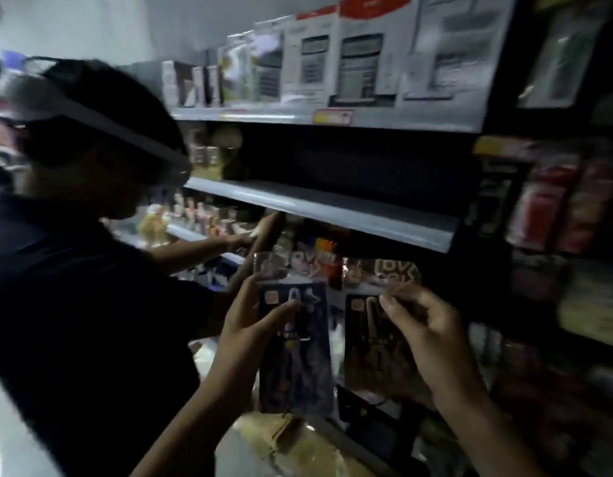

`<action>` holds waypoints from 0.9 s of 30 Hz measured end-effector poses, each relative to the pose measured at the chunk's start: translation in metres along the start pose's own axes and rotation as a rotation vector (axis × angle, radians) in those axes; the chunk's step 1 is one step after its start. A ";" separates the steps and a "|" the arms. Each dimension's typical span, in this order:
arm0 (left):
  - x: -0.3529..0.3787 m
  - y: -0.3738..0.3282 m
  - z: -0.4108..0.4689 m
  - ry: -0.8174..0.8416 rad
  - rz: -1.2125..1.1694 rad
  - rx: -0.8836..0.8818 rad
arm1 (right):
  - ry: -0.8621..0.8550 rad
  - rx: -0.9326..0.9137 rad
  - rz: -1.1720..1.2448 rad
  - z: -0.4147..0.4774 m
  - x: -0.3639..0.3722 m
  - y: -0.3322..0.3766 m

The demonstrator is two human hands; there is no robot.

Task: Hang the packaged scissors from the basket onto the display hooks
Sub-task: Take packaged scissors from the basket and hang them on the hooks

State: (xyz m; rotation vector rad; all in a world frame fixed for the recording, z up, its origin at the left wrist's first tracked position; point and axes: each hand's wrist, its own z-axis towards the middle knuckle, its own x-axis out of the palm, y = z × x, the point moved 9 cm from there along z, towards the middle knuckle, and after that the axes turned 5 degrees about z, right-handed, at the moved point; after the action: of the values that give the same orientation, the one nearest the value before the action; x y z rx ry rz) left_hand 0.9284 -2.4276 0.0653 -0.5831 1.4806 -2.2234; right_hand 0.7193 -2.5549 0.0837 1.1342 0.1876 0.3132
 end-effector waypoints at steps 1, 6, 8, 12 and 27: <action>0.022 -0.003 0.008 0.067 0.009 0.009 | -0.041 -0.013 -0.035 0.002 -0.018 0.006; 0.113 -0.007 0.039 0.251 -0.044 0.004 | -0.260 -0.094 -0.149 0.011 -0.106 0.040; 0.147 -0.014 0.044 0.313 -0.067 0.017 | -0.345 -0.118 -0.192 0.014 -0.139 0.053; 0.211 -0.025 0.049 0.424 -0.118 0.035 | -0.449 -0.067 -0.220 0.021 -0.197 0.067; 0.415 -0.067 0.057 0.560 -0.166 0.110 | -0.310 0.042 -0.272 0.061 -0.352 0.099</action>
State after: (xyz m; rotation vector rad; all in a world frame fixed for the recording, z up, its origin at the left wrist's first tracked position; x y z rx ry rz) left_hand 0.6077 -2.6724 0.1967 -0.0394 1.5854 -2.7275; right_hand 0.3918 -2.6879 0.1948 1.1671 0.0726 -0.1091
